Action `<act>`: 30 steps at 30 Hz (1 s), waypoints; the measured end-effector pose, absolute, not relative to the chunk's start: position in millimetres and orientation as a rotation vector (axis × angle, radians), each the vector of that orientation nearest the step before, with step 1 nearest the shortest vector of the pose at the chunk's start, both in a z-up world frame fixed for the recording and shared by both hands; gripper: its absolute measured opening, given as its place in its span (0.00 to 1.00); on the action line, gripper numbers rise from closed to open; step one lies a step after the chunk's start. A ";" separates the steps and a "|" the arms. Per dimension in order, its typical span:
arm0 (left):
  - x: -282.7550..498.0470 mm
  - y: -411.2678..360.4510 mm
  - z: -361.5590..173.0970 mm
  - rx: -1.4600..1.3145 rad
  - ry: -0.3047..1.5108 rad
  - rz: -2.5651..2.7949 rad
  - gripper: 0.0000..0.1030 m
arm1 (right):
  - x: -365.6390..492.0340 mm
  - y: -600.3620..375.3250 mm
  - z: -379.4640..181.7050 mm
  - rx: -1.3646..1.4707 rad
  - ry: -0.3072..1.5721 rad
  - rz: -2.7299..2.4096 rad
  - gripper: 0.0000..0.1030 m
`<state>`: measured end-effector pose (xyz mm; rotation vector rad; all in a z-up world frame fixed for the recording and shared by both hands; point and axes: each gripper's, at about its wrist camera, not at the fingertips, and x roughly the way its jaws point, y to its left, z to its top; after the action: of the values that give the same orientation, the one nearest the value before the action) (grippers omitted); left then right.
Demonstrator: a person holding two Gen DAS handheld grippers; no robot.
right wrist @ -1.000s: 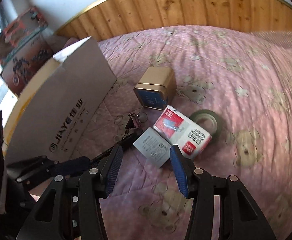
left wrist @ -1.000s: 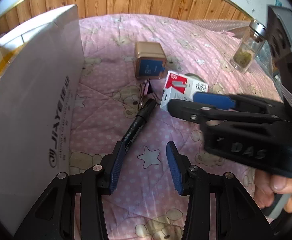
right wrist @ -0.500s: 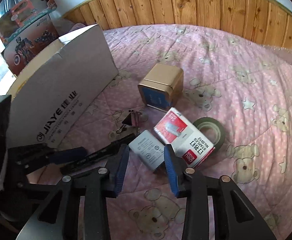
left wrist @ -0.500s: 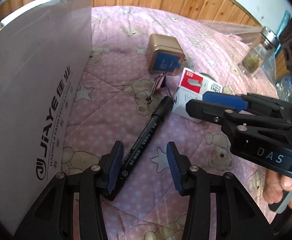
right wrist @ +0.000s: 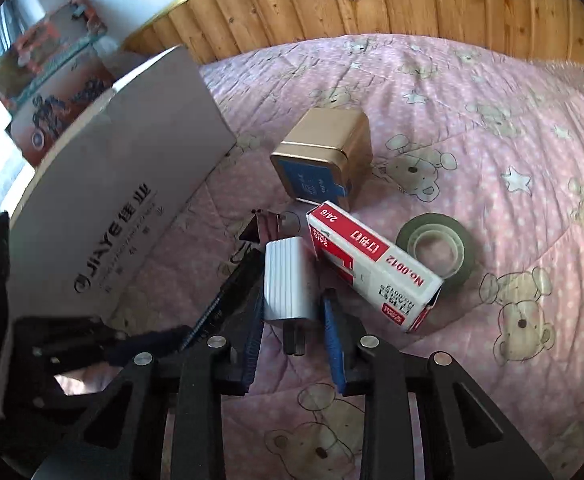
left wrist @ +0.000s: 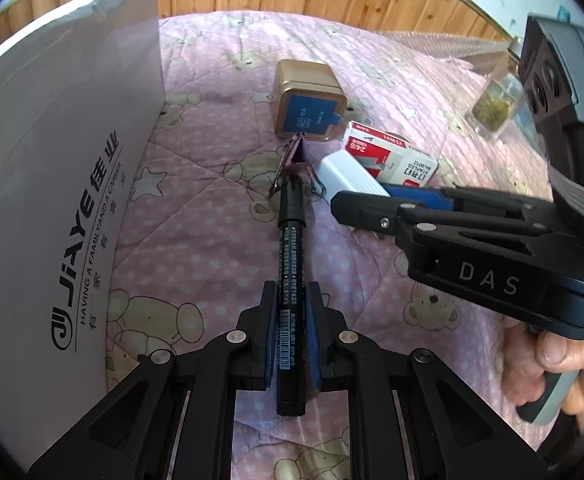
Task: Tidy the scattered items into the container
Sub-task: 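Grasp the black marker with the left tool while the right tool grasps the white eraser, then lift the marker and eraser and carry both over the white box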
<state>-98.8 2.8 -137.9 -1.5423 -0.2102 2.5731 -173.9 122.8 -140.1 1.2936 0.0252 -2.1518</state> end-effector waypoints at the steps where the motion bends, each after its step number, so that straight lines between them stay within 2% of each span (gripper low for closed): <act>1: -99.0 1.7 -138.5 -1.540 -0.224 2.570 0.16 | -174.1 123.5 -141.5 1.301 0.009 -2.151 0.39; 2: -99.3 1.2 -138.8 -1.539 -0.232 2.569 0.16 | -174.8 123.2 -144.2 1.301 -0.014 -2.153 0.46; 4: -98.9 2.4 -139.5 -1.532 -0.225 2.569 0.16 | -174.8 125.7 -145.1 1.294 -0.054 -2.165 0.46; 5: -98.8 3.6 -139.7 -1.528 -0.211 2.570 0.16 | -175.5 126.5 -146.1 1.296 -0.066 -2.170 0.43; 6: -99.3 4.9 -139.5 -1.524 -0.194 2.574 0.14 | -174.3 126.8 -146.4 1.299 -0.072 -2.172 0.27; 8: -98.7 5.3 -138.9 -1.520 -0.189 2.575 0.14 | -174.7 127.5 -146.9 1.311 -0.079 -2.181 0.22; 30: -87.0 6.0 -96.2 -1.417 -0.306 2.554 0.13 | -119.5 154.1 -138.8 1.365 -0.213 -2.258 0.22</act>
<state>-87.0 6.0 -96.2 -1.4170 -0.3064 2.5540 -119.5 154.1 -138.8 1.3648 -0.2133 -2.2580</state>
